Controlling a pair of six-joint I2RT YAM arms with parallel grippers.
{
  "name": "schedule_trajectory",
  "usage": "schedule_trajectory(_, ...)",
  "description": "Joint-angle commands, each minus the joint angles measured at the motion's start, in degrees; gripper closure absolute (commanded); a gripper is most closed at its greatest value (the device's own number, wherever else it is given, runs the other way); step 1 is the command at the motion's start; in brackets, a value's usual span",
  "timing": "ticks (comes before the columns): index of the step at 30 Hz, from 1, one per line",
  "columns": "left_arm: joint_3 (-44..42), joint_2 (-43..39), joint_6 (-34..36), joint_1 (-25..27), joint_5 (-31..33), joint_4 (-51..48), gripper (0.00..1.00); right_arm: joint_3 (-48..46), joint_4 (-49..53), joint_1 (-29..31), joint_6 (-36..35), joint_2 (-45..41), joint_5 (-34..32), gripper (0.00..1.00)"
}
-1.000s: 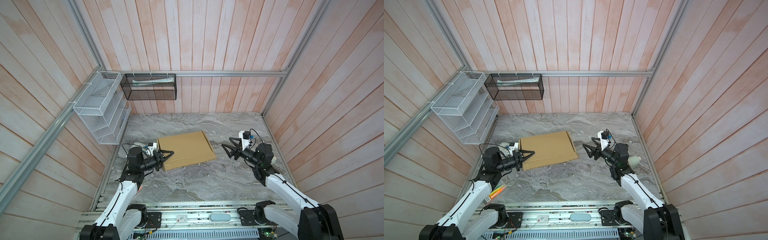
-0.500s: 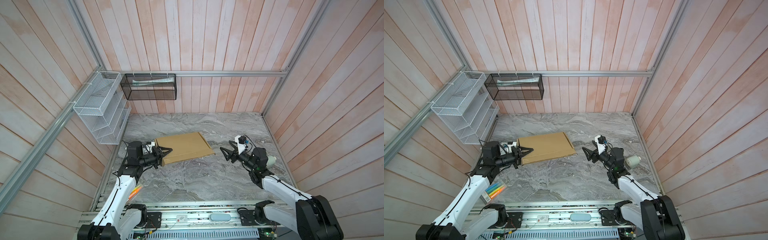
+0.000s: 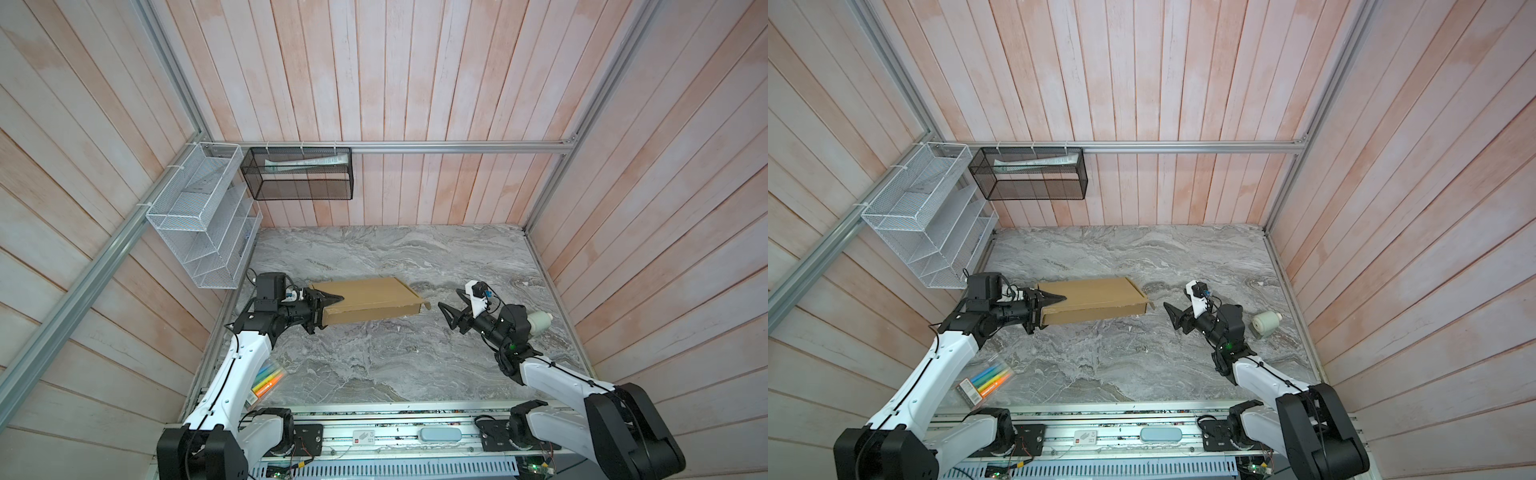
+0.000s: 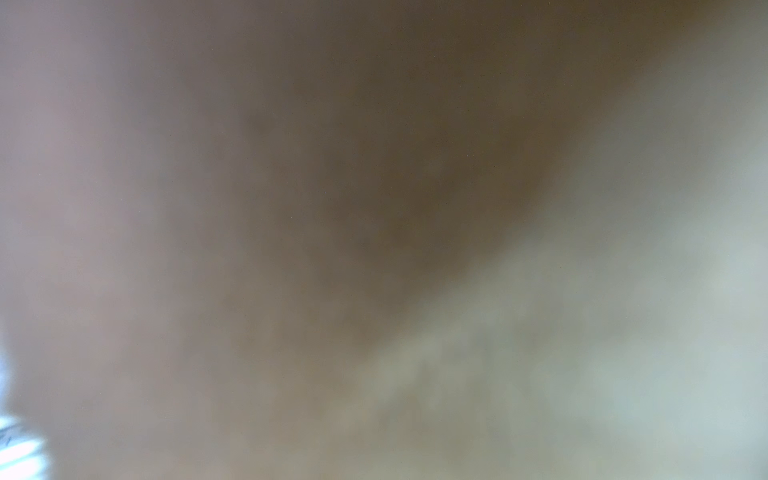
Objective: Fold the paper box
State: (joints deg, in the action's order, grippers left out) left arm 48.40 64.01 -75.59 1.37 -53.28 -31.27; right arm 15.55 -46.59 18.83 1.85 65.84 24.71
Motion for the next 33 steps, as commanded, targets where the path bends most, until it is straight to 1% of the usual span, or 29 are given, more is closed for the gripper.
schedule_trajectory(1, 4.1, 1.9, 5.0, -1.7, -4.0, -11.2, 0.70, -1.3, 0.6, 2.7, -5.2, -1.8, 0.9, 0.20)
schedule_trajectory(3, 7.3, 4.1, 9.9, -3.2, -4.7, -17.4, 0.72, -1.8, 1.6, 4.5, -6.6, -2.8, 2.6, 0.20)
schedule_trajectory(6, 12.0, 8.0, 17.6, -4.6, -4.2, -26.6, 0.72, -2.3, 3.9, 7.6, -9.5, -4.5, 2.8, 0.20)
schedule_trajectory(9, 14.1, 11.0, 22.0, -4.8, -4.7, -31.4, 0.75, -2.0, 7.5, 10.3, -12.5, -5.7, 3.8, 0.20)
schedule_trajectory(14, 17.0, 14.7, 24.3, -4.9, -6.3, -35.4, 0.81, -1.7, 9.8, 14.3, -16.3, -6.6, 3.4, 0.20)
schedule_trajectory(17, 20.6, 17.8, 27.0, -5.0, -6.4, -39.2, 0.82, -1.5, 10.5, 16.0, -17.7, -6.5, 3.4, 0.20)
schedule_trajectory(23, 26.8, 22.0, 30.8, -5.0, -6.4, -44.1, 0.83, -1.3, 11.5, 19.4, -20.3, -6.2, 0.3, 0.20)
schedule_trajectory(26, 28.8, 22.8, 32.0, -4.9, -6.6, -45.9, 0.83, -2.2, 8.7, 20.1, -20.3, -5.6, -0.6, 0.20)
schedule_trajectory(30, 29.4, 22.9, 32.8, -5.0, -7.0, -47.3, 0.83, -3.6, 2.1, 20.5, -20.3, -3.9, -3.2, 0.20)
schedule_trajectory(33, 29.5, 23.0, 33.7, -5.0, -7.2, -48.6, 0.83, -3.4, -0.3, 20.4, -21.0, -2.6, -3.4, 0.20)
